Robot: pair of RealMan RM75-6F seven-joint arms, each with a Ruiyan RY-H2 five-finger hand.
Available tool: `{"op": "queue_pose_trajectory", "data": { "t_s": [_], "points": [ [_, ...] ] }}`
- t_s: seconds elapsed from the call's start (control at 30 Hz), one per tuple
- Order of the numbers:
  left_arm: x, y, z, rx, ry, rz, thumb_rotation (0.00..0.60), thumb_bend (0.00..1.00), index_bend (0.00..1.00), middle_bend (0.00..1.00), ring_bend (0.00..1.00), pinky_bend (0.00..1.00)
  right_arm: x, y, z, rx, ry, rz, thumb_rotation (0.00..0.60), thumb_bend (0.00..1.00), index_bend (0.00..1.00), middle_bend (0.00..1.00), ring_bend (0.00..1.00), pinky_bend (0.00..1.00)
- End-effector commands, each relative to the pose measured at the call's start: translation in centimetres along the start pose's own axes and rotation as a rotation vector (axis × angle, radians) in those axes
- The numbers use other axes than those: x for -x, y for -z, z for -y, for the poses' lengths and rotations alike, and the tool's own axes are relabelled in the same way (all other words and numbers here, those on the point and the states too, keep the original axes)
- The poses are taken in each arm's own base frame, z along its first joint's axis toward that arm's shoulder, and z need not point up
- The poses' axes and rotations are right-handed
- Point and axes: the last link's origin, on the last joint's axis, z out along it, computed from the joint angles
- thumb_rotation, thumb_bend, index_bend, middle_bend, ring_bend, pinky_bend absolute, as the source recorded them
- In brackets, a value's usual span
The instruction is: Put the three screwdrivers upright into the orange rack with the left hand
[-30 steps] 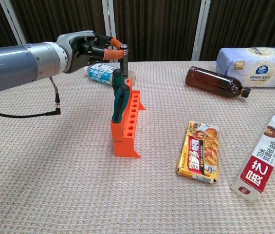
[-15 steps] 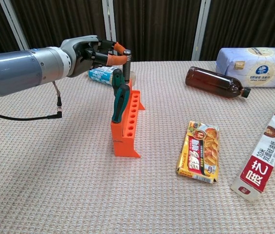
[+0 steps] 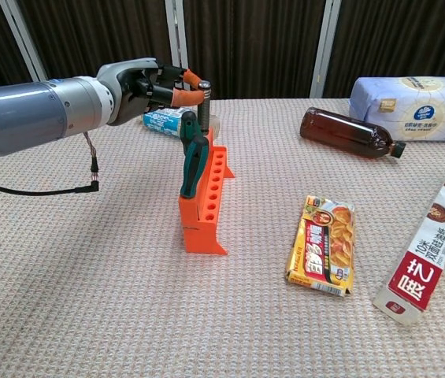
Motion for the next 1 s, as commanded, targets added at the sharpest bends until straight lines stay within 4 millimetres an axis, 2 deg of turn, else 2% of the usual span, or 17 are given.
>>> {"op": "queue_pose_trajectory", "data": {
  "t_s": [0.03, 1.0],
  "points": [
    [-0.03, 0.02, 0.02, -0.001, 0.001, 0.001, 0.6, 0.52, 0.61, 0.01, 0.0, 0.0, 0.02, -0.01, 0.01, 0.0, 0.0, 0.0, 0.6, 0.0, 0.12, 0.01, 0.0, 0.0],
    [-0.74, 0.07, 0.41, -0.012, 0.011, -0.005, 0.6, 0.52, 0.61, 0.01, 0.0, 0.0, 0.11, -0.18, 0.09, 0.002, 0.004, 0.008, 0.6, 0.0, 0.12, 0.01, 0.0, 0.0]
  ]
}}
